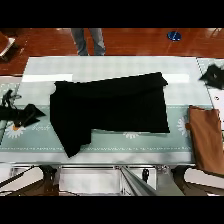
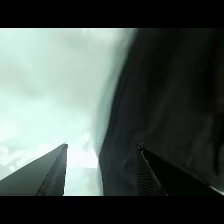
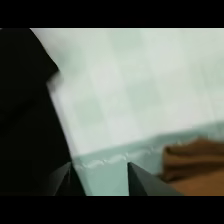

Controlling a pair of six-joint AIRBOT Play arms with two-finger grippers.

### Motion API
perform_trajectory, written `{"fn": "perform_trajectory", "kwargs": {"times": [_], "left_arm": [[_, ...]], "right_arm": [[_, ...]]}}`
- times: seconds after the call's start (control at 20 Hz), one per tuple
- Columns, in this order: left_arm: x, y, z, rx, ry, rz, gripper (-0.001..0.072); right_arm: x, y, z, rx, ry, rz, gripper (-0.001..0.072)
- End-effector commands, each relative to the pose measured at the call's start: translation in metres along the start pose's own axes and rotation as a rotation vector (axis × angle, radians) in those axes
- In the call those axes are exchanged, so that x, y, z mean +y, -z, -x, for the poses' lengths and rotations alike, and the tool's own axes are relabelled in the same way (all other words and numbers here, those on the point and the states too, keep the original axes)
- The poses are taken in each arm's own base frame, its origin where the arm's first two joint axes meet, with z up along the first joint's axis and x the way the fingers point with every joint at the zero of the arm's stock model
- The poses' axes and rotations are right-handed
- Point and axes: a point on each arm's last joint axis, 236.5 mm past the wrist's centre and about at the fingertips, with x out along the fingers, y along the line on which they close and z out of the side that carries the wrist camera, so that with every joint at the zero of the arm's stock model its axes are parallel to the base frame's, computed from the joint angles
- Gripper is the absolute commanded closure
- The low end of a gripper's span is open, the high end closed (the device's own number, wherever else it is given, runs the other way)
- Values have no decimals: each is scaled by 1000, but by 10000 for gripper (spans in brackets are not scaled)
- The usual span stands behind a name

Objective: Fold the shirts.

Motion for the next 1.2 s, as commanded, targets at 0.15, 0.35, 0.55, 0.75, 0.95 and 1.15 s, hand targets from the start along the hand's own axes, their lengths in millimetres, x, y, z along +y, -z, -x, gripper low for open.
{"fn": "perform_trajectory", "kwargs": {"times": [0.15,0.35,0.55,0.75,0.95,1.15], "left_arm": [[-14,24,-30,10,186,84,199],[-12,24,-46,31,161,75,199],[-28,37,-59,93,160,-41,678],[-36,34,-55,99,170,-73,688],[-36,34,-55,100,171,-74,688],[-36,34,-55,99,171,-74,688]], "right_arm": [[1,125,-52,103,-171,-106,299],[0,161,-64,191,-185,-125,299],[-2,178,-62,260,-176,-119,299],[-10,216,-63,392,-127,-143,299],[1,241,-72,462,-112,-79,299],[6,241,-79,461,-93,-87,299]]}}
